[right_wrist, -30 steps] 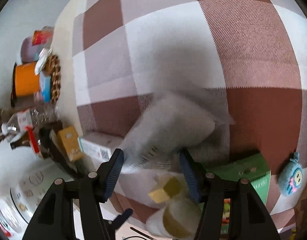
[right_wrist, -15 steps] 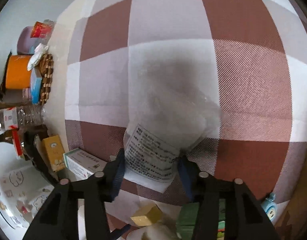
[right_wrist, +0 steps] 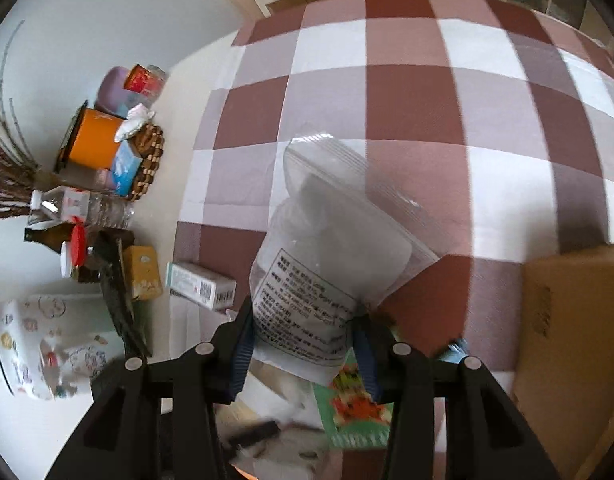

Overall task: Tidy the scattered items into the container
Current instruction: 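Grasp the white paper cup with the left tool while the right tool grasps the zip bag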

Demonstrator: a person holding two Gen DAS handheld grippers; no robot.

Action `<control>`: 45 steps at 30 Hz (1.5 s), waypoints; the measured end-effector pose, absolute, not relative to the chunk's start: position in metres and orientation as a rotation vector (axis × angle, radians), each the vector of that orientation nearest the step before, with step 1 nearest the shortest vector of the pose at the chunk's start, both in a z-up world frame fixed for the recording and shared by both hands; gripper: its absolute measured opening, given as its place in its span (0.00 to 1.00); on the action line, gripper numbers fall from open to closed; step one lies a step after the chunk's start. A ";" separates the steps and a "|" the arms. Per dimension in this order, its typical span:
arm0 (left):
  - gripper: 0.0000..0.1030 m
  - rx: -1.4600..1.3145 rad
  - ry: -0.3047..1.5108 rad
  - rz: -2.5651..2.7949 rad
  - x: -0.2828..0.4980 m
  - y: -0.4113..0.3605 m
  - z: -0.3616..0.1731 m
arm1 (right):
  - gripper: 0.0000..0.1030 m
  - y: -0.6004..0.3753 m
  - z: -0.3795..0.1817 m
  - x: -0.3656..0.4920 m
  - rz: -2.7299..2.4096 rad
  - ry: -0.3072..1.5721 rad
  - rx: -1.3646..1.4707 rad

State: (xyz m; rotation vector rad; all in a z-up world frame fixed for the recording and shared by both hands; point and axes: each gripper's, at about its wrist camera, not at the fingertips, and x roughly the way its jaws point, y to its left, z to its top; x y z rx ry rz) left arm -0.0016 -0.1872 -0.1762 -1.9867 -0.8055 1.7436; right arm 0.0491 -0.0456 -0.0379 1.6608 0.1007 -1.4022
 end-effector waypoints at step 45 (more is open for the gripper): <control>0.61 -1.873 -0.699 2.027 0.008 -0.170 -0.039 | 0.44 0.039 0.026 0.067 -1.425 0.139 1.507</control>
